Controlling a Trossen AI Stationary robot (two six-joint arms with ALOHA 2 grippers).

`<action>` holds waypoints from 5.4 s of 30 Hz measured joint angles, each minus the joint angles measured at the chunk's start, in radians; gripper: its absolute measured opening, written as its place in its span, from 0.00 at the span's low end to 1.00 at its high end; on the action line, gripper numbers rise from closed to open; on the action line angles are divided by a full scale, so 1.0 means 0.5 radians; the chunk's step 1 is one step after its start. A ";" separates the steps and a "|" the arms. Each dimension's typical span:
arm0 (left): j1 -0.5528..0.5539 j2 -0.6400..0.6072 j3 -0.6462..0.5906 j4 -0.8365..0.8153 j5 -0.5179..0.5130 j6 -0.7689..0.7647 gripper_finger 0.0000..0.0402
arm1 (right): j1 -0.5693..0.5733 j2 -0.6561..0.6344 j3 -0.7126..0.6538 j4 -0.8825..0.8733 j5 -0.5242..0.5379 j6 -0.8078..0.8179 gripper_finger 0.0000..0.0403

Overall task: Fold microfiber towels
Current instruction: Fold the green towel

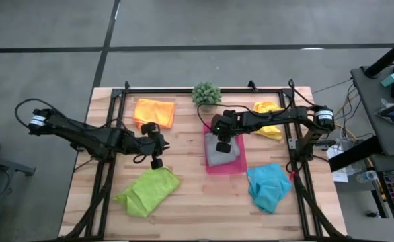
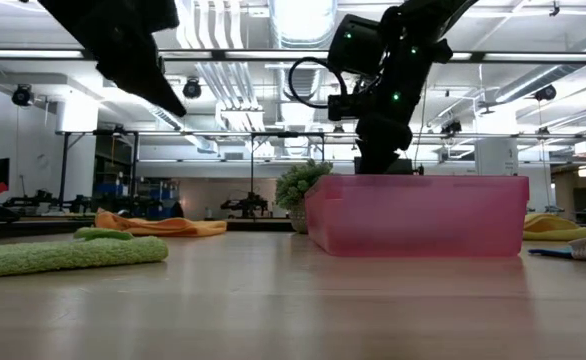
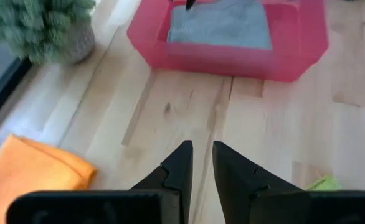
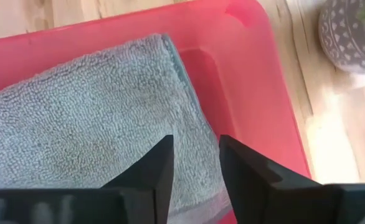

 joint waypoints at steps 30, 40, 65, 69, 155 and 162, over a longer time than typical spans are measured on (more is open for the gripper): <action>-0.003 0.518 0.002 -0.018 0.899 -0.377 0.12 | 0.623 -0.097 -0.194 1.009 0.000 -0.159 0.17; -0.006 0.359 -0.112 -0.052 0.886 -0.178 0.35 | 0.622 -0.138 -0.196 1.050 -0.002 -0.217 0.18; -0.005 0.491 -0.377 0.078 0.634 0.017 0.36 | 0.623 -0.133 -0.391 1.301 -0.004 -0.020 0.18; -0.005 0.515 -0.366 0.077 0.638 0.017 0.23 | 0.623 -0.133 -0.394 1.315 -0.003 -0.020 0.18; -0.012 -0.001 0.060 0.321 0.417 -0.048 0.00 | 0.552 0.394 0.067 2.027 -0.053 -0.042 0.26; -0.012 -0.006 0.060 0.277 0.418 -0.034 0.07 | 0.552 0.390 0.068 1.964 -0.055 -0.043 0.07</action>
